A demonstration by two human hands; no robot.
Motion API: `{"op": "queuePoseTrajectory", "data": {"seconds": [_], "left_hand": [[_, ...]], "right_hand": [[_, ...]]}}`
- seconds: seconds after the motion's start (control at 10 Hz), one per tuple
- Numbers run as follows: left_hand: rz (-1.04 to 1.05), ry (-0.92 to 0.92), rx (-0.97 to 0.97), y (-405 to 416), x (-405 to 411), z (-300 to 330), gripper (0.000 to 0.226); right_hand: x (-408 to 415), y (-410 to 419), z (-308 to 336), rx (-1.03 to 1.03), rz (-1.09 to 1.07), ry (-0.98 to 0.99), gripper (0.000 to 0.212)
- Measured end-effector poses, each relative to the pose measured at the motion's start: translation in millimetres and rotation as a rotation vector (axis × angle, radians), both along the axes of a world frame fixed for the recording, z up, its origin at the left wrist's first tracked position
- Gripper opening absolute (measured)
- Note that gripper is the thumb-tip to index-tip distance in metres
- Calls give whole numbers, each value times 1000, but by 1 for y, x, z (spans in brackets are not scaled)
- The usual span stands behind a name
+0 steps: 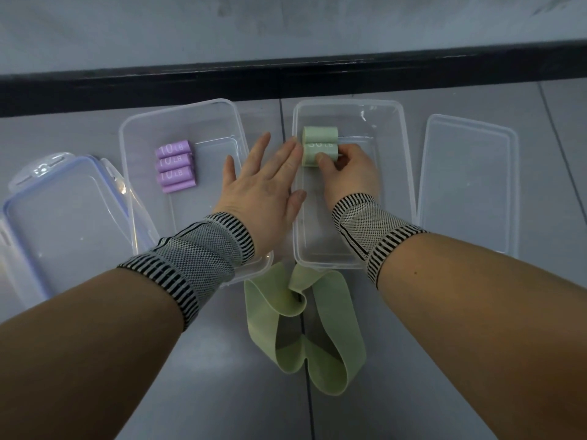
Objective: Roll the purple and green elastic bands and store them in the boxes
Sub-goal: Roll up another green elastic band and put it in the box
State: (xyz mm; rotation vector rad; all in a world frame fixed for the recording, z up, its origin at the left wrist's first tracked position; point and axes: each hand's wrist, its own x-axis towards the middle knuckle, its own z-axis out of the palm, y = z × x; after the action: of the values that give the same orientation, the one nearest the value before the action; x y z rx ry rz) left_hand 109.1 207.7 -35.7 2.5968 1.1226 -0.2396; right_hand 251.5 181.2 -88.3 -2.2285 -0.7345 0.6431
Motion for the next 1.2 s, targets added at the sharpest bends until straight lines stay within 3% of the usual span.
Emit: {"op": "queuePoseTrajectory", "data": {"seconds": [0.4, 0.6, 1.2], "left_hand": [[4, -13, -5, 0, 0, 0, 64], [4, -26, 1, 0, 0, -2, 63], [2, -6, 2, 0, -1, -2, 63]], "right_hand": [[-1, 3, -7, -57, 43, -45, 35], [7, 6, 5, -92, 57, 35, 31], [4, -7, 16, -2, 34, 74, 33]]}}
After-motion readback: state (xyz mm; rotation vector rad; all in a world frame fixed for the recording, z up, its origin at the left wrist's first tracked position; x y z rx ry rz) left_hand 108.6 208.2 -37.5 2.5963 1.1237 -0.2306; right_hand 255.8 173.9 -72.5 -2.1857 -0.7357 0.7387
